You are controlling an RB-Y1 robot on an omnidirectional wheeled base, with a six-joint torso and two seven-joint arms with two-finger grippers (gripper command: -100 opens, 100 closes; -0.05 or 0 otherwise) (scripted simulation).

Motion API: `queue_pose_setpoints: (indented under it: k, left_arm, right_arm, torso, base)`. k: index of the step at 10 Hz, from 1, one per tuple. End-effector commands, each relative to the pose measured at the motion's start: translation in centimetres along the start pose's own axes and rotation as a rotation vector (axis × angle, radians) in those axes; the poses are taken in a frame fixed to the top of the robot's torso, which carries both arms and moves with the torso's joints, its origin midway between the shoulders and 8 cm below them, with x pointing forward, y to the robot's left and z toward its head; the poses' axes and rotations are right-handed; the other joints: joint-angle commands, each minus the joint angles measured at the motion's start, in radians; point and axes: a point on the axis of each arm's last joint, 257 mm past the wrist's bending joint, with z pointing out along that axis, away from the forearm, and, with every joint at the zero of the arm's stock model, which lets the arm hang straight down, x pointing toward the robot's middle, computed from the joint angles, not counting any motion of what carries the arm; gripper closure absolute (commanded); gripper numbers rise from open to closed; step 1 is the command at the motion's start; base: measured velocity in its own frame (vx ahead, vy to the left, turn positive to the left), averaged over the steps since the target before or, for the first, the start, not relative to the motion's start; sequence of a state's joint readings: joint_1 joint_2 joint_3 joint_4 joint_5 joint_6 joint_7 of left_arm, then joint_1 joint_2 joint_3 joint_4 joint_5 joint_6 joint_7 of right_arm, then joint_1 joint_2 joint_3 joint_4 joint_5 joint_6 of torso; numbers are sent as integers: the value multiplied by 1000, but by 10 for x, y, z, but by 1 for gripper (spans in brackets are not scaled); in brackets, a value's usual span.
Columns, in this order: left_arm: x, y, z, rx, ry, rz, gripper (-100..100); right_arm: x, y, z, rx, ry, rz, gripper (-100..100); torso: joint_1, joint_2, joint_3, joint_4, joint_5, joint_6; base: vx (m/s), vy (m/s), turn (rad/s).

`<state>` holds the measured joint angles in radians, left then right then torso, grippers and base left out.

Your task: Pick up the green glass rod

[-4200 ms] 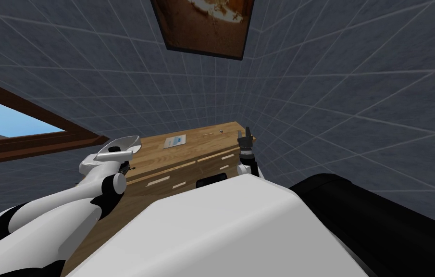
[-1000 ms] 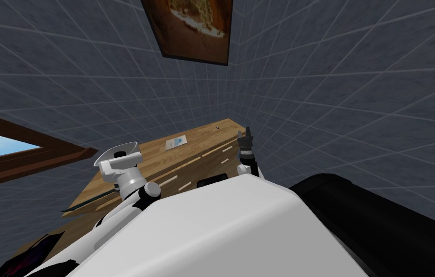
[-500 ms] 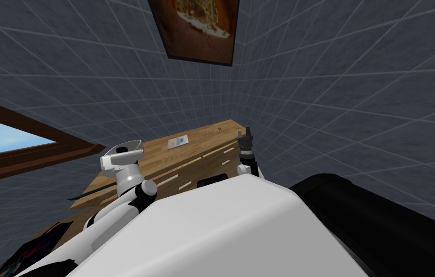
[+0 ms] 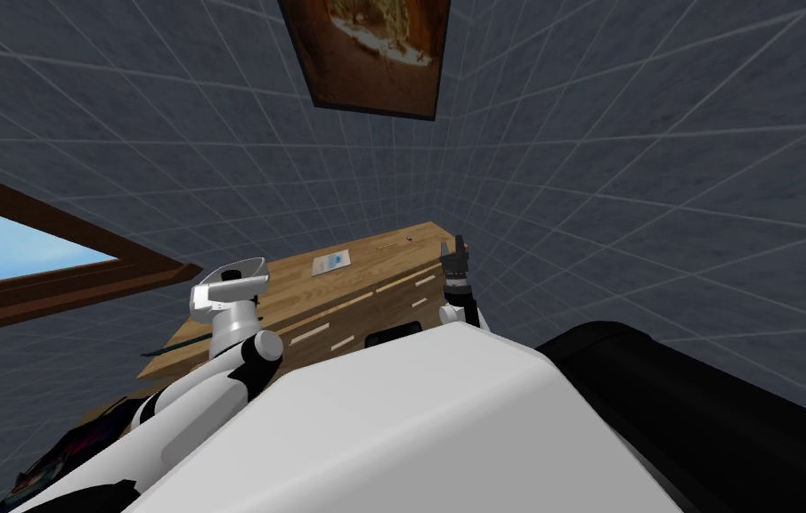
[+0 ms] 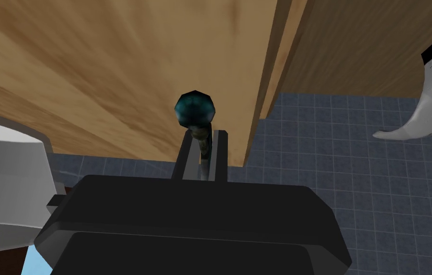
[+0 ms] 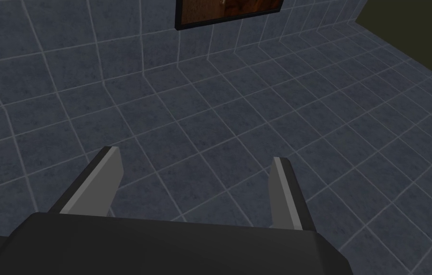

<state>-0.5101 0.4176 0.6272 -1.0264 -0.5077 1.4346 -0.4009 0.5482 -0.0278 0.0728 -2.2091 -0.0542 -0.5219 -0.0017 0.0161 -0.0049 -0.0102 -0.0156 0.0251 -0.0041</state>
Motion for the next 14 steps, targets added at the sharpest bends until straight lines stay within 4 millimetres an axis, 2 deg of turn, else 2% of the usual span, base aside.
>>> queue_pose_setpoints:
  k: [1,4,5,7,8,9,10,11,12,14]
  left_arm:
    - [-12,-20,-6,46,-12,14,100]
    - [0,-10,5,8,8,35,100]
    - [-15,-31,-4,61,-10,35,100]
    - [-4,-19,8,19,10,55,100]
    - [-19,-37,1,63,-6,53,100]
    - [-10,-25,12,25,12,69,100]
    - [-29,-41,4,69,-9,59,100]
    - [-20,-31,13,37,8,72,100]
    - [-38,-42,9,64,-9,61,100]
    - [-27,-26,22,19,14,77,100]
  right_arm:
    - [0,0,0,0,0,0,0]
    - [0,0,0,0,0,0,0]
    - [0,0,0,0,0,0,0]
    - [0,0,0,0,0,0,0]
    - [0,0,0,0,0,0,0]
    - [0,0,0,0,0,0,0]
    - [0,0,0,0,0,0,0]
    - [0,0,0,0,0,0,0]
    - [0,0,0,0,0,0,0]
    - [0,0,0,0,0,0,0]
  torso:
    - [0,0,0,0,0,0]
    - [-3,-1,-1,0,-1,0]
    - [0,0,0,0,0,0]
    - [-3,-2,-1,-1,-1,0]
    - [-1,-1,-1,-1,0,0]
    - [-3,-2,-1,-1,-2,-1]
    - [-2,-2,-1,-1,-1,-1]
    - [-4,-2,-1,-1,-2,-1]
    - [-4,-2,-1,-1,-1,-1]
    - [-5,-2,-1,-1,-1,-2]
  base:
    - [24,-50,78]
    - [14,-39,28]
    - [27,-55,90]
    - [17,-39,50]
    - [30,-60,99]
    - [26,-47,85]
    - [30,-76,95]
    - [25,-65,69]
    - [36,-88,113]
    - [16,-64,38]
